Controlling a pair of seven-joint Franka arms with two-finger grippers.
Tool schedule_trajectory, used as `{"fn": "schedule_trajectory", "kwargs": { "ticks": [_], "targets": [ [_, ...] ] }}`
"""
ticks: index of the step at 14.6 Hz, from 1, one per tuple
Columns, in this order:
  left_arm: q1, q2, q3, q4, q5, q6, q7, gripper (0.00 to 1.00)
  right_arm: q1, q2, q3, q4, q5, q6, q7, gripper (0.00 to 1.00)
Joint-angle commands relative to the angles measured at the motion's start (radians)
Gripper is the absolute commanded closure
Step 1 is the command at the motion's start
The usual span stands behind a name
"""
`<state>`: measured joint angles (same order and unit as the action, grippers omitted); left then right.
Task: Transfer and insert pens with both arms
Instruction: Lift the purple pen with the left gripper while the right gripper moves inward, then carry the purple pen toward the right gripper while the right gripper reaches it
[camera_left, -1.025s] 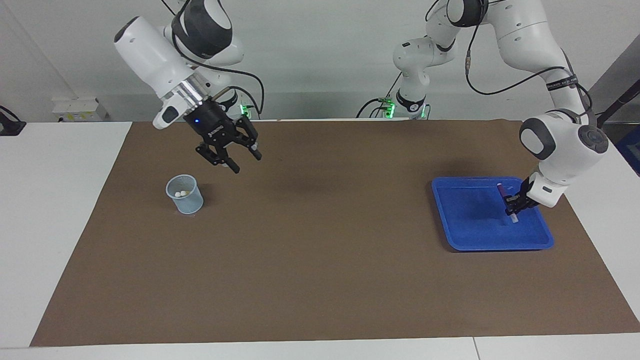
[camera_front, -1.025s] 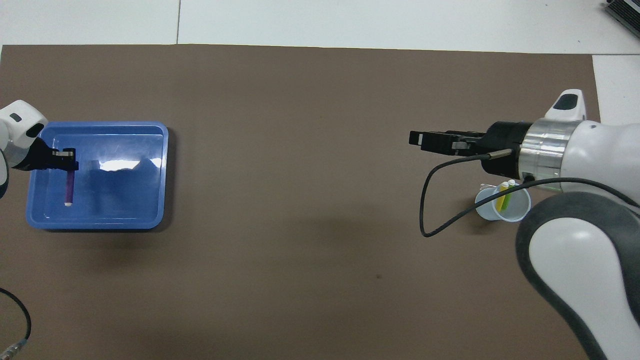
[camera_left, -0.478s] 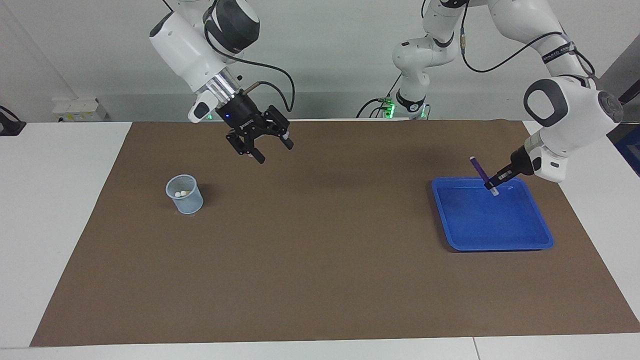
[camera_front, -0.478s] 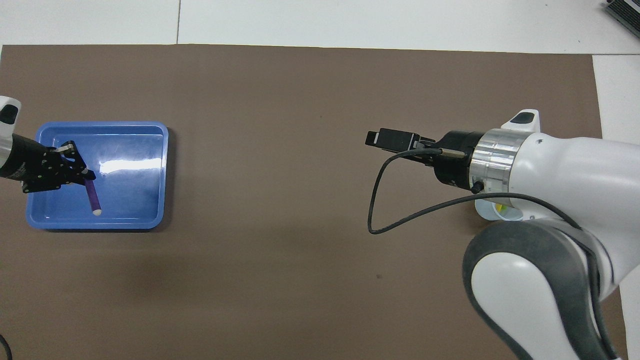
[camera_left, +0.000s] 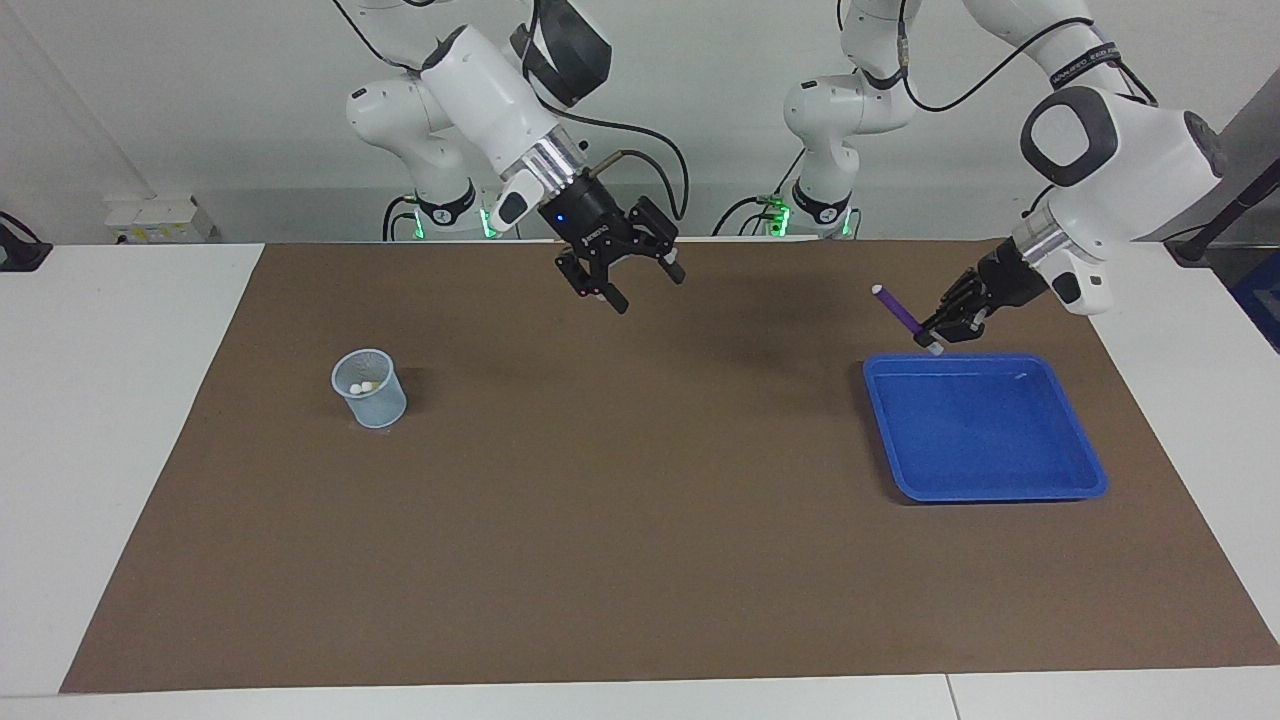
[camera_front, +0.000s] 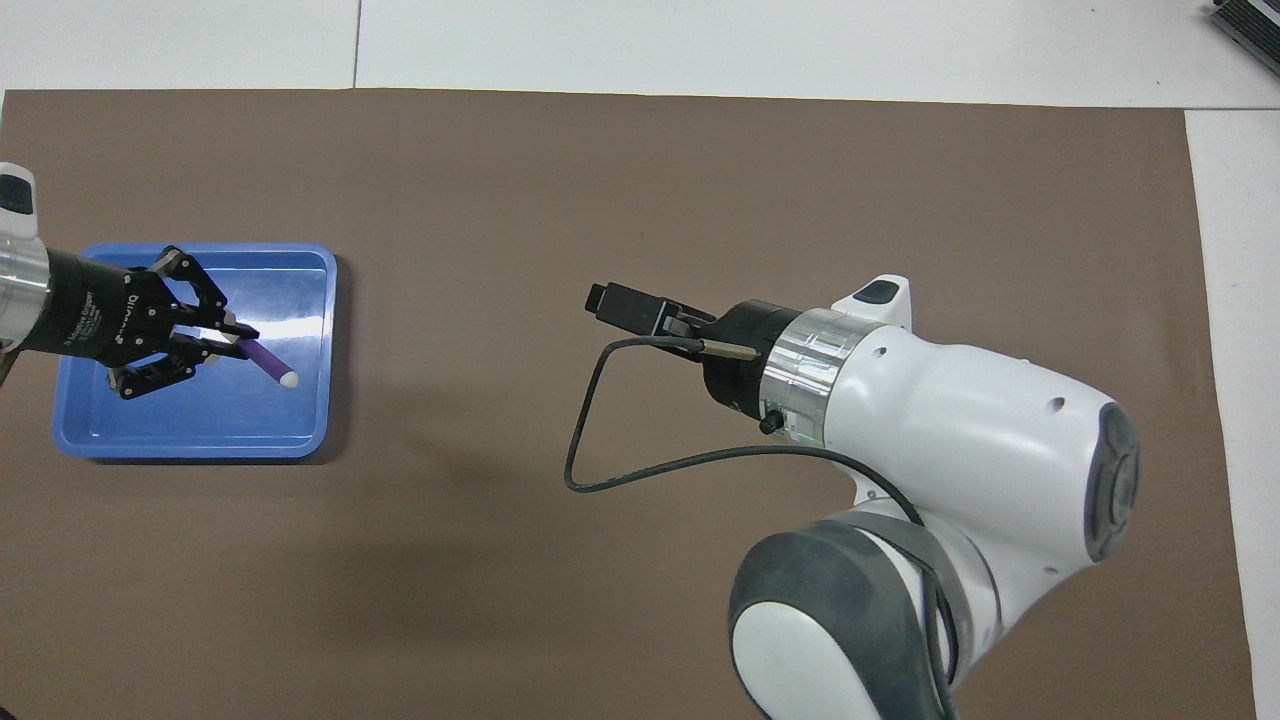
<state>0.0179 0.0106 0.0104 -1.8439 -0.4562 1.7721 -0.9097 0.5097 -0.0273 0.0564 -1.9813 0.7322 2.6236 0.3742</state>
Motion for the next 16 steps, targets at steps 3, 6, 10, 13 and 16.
{"fn": "schedule_trajectory", "kwargs": {
  "ticks": [3,6,10,13,16],
  "targets": [
    [-0.088,-0.125,0.013,-0.126,-0.064,0.075,-0.269,1.0,0.09,0.036,0.002,0.053,0.142,0.094,0.103,0.0],
    [-0.142,-0.162,0.013,-0.147,-0.07,0.099,-0.395,1.0,0.137,0.07,0.002,0.093,0.141,0.142,0.17,0.0],
    [-0.185,-0.19,0.013,-0.147,-0.091,0.102,-0.506,1.0,0.176,0.082,0.003,0.096,0.13,0.19,0.213,0.0],
    [-0.219,-0.207,0.013,-0.156,-0.101,0.118,-0.587,1.0,0.231,0.136,0.003,0.113,0.128,0.277,0.216,0.01],
    [-0.26,-0.244,0.013,-0.213,-0.113,0.159,-0.635,1.0,0.259,0.187,0.003,0.148,0.13,0.325,0.227,0.01]
  ]
}}
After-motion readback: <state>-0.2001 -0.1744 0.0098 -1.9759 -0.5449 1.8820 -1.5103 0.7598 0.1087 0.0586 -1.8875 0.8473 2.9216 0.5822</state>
